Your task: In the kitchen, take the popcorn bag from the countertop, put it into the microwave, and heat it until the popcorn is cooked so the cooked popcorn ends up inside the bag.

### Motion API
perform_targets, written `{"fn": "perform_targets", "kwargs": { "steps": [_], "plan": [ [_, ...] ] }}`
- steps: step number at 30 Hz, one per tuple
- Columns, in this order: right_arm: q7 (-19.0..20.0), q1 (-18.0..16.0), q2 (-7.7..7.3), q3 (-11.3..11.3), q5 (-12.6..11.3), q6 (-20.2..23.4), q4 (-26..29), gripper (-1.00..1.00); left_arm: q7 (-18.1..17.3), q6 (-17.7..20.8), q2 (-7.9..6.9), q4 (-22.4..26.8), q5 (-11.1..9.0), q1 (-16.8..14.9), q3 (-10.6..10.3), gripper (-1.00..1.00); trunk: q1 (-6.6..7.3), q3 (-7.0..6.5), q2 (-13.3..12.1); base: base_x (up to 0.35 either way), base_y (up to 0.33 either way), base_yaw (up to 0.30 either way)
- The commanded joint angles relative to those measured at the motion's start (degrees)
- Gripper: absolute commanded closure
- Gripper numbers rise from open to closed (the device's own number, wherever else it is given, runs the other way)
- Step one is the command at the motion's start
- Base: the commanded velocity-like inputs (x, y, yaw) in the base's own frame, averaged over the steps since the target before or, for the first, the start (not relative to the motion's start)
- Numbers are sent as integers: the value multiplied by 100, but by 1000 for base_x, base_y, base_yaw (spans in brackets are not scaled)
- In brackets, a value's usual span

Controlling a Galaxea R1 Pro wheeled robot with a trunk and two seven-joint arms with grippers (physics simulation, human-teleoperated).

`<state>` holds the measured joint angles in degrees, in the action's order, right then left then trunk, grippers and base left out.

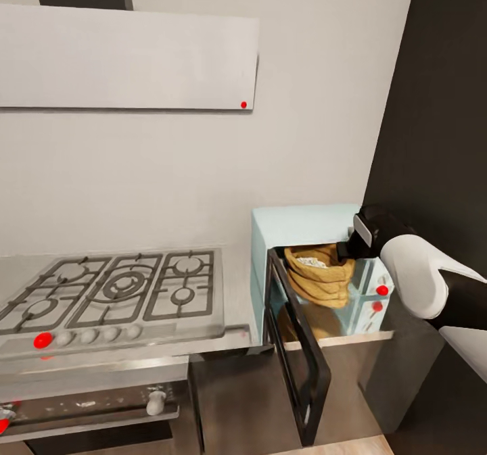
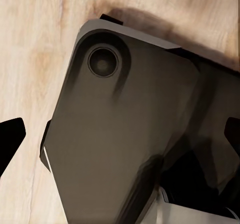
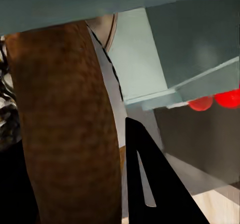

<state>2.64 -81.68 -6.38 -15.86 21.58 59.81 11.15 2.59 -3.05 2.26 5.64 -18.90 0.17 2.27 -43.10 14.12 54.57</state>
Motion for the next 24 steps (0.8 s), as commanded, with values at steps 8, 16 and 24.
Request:
{"fn": "perform_targets", "kwargs": {
  "steps": [8, 16, 24],
  "plan": [
    [16, -6, 1, -4, 136, 19, 155, 100, 14, -10, 3, 22, -8, 1, 19, -100, -4, 6, 4, 94, 0, 0],
    [9, -6, 4, -7, 136, 19, -97, 100, 14, -8, 3, 13, -8, 1, 19, -100, -4, 6, 4, 84, 0, 0],
    [9, -6, 5, -4, 170, 19, -173, 100, 14, -5, 8, 15, -8, 1, 19, -100, -4, 6, 4, 4, 0, 0]
  ]
}}
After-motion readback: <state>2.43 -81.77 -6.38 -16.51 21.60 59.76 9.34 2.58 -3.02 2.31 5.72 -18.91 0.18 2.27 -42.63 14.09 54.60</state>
